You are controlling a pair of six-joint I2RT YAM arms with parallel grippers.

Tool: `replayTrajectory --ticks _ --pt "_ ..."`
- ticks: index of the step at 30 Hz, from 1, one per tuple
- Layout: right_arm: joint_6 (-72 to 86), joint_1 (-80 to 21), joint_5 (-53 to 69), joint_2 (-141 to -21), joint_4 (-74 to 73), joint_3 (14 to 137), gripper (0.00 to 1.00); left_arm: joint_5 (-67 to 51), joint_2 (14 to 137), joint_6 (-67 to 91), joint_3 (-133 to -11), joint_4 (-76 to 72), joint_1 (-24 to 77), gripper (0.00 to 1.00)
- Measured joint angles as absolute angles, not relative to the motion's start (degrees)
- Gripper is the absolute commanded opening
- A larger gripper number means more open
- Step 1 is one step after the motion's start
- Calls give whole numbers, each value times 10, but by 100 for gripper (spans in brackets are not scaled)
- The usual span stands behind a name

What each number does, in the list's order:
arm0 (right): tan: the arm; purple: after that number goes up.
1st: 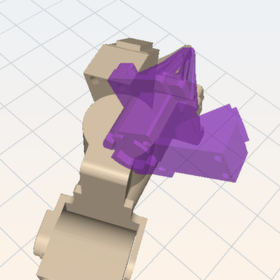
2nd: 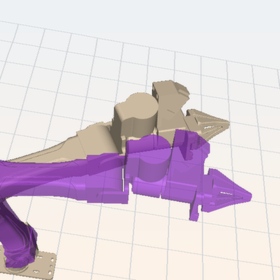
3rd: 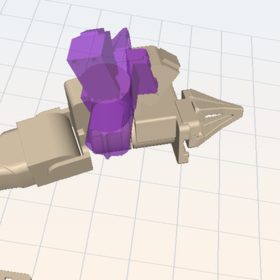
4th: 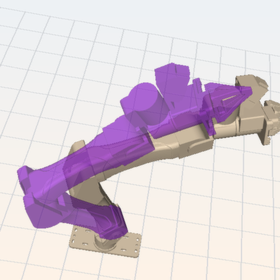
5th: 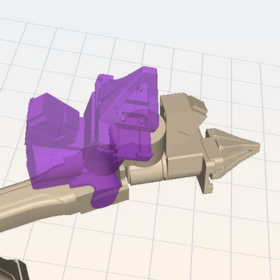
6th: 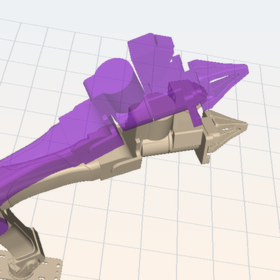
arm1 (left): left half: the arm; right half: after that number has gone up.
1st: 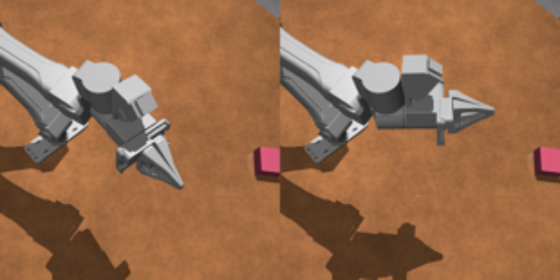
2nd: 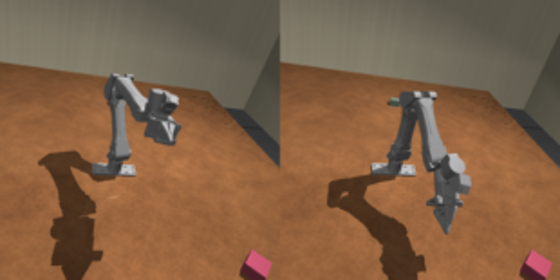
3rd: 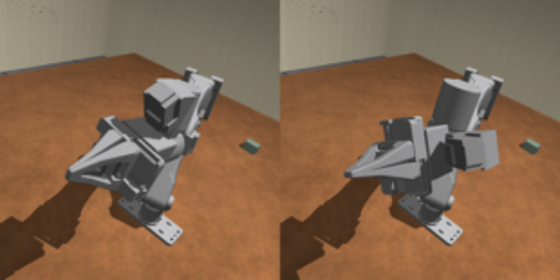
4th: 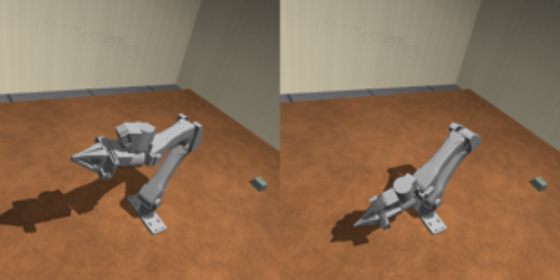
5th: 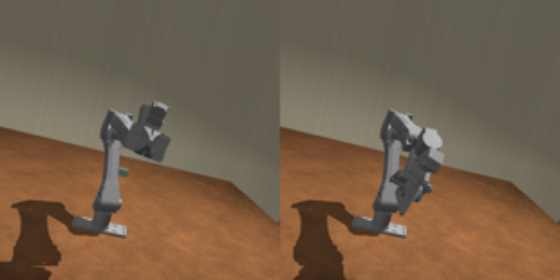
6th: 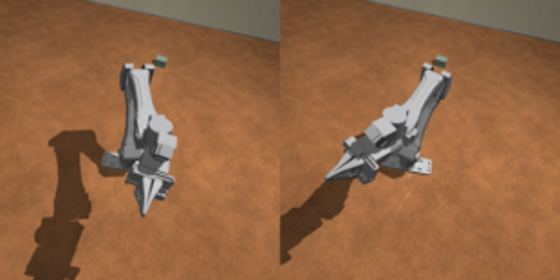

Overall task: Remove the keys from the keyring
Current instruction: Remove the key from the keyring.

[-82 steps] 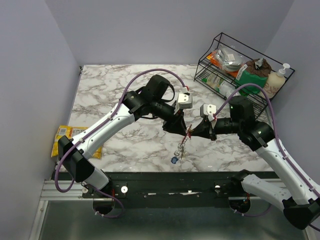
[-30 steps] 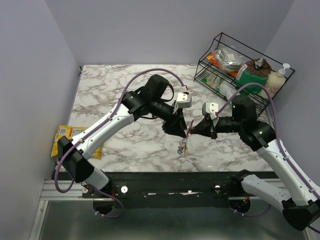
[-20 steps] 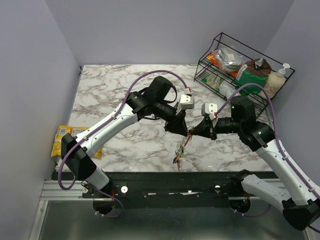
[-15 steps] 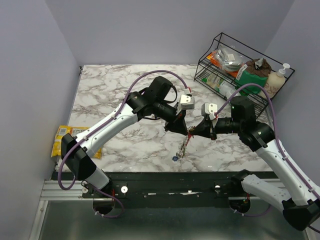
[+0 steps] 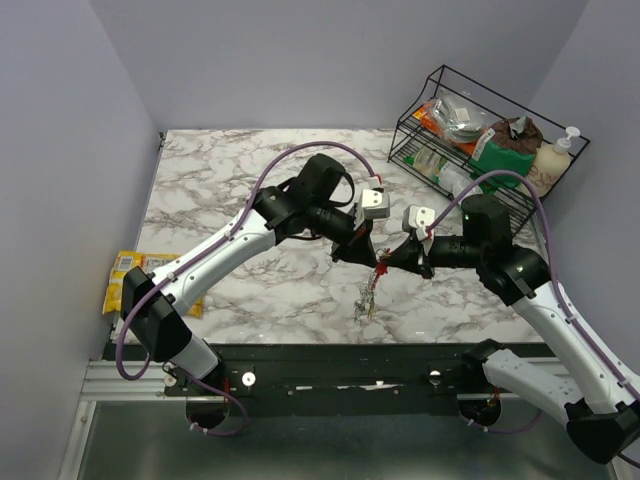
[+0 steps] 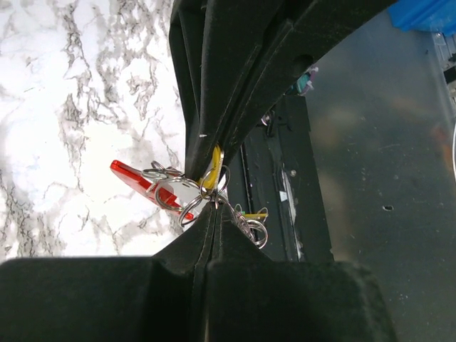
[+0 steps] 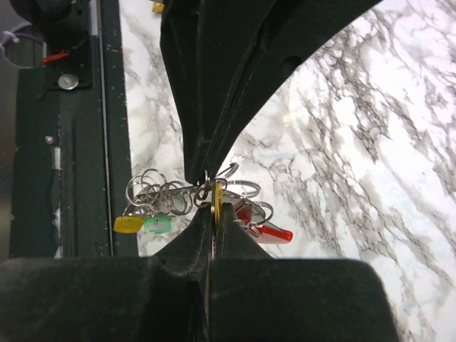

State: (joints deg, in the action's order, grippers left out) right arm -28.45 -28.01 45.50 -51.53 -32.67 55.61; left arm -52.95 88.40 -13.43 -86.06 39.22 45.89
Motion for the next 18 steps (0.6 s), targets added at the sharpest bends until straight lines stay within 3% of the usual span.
replayTrajectory --ticks 18 --pt "-342 -281 397 -493 -354 554 3 -501 851 -108 -837 342 457 0"
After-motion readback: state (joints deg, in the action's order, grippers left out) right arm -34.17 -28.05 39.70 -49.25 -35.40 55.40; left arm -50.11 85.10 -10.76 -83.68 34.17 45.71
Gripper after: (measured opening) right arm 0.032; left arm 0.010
